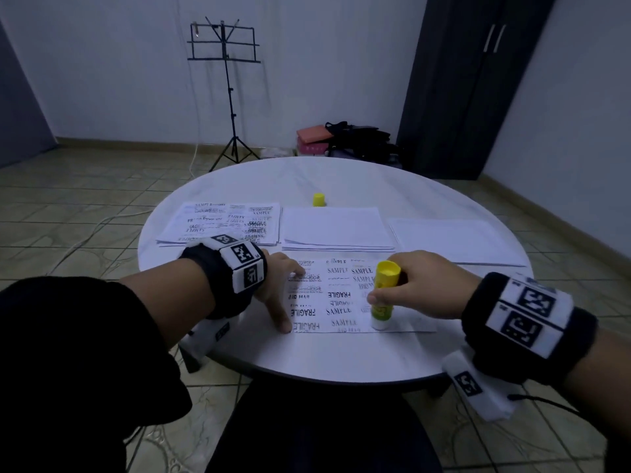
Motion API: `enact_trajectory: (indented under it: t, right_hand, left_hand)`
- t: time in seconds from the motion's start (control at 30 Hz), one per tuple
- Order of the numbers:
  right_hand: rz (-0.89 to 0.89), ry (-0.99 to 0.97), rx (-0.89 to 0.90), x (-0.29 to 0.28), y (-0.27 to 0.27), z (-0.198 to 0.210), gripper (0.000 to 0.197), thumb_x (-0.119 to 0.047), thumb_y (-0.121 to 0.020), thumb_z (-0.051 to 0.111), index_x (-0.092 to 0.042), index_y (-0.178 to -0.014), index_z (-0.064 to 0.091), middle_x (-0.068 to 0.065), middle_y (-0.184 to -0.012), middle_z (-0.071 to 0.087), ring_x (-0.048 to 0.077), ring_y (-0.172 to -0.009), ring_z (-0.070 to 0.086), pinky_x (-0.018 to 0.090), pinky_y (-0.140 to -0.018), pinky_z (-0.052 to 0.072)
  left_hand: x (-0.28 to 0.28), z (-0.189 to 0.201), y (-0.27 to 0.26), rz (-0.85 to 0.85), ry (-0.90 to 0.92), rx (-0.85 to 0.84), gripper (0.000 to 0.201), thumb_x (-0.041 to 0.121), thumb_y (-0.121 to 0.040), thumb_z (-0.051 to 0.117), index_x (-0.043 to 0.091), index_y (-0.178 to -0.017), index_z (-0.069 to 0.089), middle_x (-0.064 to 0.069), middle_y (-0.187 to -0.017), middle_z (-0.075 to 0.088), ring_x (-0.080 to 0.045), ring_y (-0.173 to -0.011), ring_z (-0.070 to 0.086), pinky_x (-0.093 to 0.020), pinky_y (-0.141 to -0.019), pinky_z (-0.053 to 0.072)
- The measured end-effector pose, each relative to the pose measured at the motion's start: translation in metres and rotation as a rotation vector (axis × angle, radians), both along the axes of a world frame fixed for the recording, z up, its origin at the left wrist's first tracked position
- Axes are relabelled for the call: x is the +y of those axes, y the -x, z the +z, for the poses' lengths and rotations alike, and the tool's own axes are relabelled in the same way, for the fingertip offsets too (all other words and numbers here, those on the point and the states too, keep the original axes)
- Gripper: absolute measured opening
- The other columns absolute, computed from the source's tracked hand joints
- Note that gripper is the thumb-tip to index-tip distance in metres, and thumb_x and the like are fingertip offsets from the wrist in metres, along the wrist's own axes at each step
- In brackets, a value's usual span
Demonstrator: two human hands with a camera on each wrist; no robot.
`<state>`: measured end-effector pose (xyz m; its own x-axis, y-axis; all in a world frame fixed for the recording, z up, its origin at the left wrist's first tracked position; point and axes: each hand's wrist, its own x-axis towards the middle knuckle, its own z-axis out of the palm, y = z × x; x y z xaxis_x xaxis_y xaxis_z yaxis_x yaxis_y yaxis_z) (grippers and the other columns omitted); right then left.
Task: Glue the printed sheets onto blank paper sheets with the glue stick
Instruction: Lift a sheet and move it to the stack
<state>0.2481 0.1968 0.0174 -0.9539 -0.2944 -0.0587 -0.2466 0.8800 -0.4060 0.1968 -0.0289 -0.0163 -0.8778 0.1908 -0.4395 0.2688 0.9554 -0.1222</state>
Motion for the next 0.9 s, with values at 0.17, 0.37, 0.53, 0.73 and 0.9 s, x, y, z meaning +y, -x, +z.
enact_trajectory:
  t: [0.17,0.37,0.53,0.73,0.9]
  right_hand:
    - [-0.093,0.011,-0.058,0.036,-0.002,0.002,0.035,-0.041,-0.077,0.072,-0.008,-0.086,0.063,-0.001,-0.078,0.059,0.012,-0.07,0.052,0.026,-0.064,0.039]
    - [-0.222,0.126,-0.013,0.041,0.027,0.006,0.031,-0.04,-0.083,0.068,-0.012,-0.078,0.056,0.001,-0.074,0.053,0.016,-0.069,0.051,0.028,-0.065,0.038]
    - [-0.281,0.034,0.029,0.03,0.061,-0.002,0.035,-0.042,-0.087,0.062,-0.009,-0.083,0.051,0.006,-0.086,0.056,0.023,-0.082,0.053,0.029,-0.071,0.037]
    - [-0.253,-0.044,-0.008,0.03,0.054,-0.004,0.036,-0.043,-0.087,0.061,-0.008,-0.092,0.055,0.004,-0.088,0.055,0.02,-0.081,0.05,0.028,-0.067,0.036]
    - [-0.197,-0.075,-0.066,0.041,0.023,0.001,0.032,-0.045,-0.085,0.063,-0.018,-0.076,0.047,-0.003,-0.079,0.051,0.012,-0.072,0.046,0.024,-0.061,0.034]
  left_hand:
    - [0.002,0.002,0.002,-0.011,0.004,0.009,0.113,0.058,-0.055,0.083,0.031,-0.147,0.023,0.004,-0.151,0.025,-0.024,-0.137,0.03,-0.039,-0.112,0.028]
    - [0.001,0.001,0.001,-0.006,0.004,0.02,0.114,0.059,-0.054,0.083,0.034,-0.147,0.023,0.007,-0.152,0.019,-0.025,-0.138,0.028,-0.042,-0.113,0.026]
    - [0.0,0.001,-0.001,0.008,-0.009,0.019,0.113,0.058,-0.056,0.083,0.034,-0.148,0.021,0.009,-0.154,0.013,-0.023,-0.141,0.023,-0.042,-0.113,0.023]
    - [-0.002,0.0,-0.001,0.015,0.004,0.019,0.114,0.058,-0.056,0.083,0.037,-0.148,0.019,0.006,-0.157,0.008,-0.026,-0.143,0.018,-0.047,-0.115,0.022]
    - [-0.002,-0.001,0.002,0.007,0.008,0.007,0.115,0.06,-0.055,0.082,0.036,-0.148,0.018,0.004,-0.157,0.007,-0.027,-0.143,0.018,-0.048,-0.114,0.023]
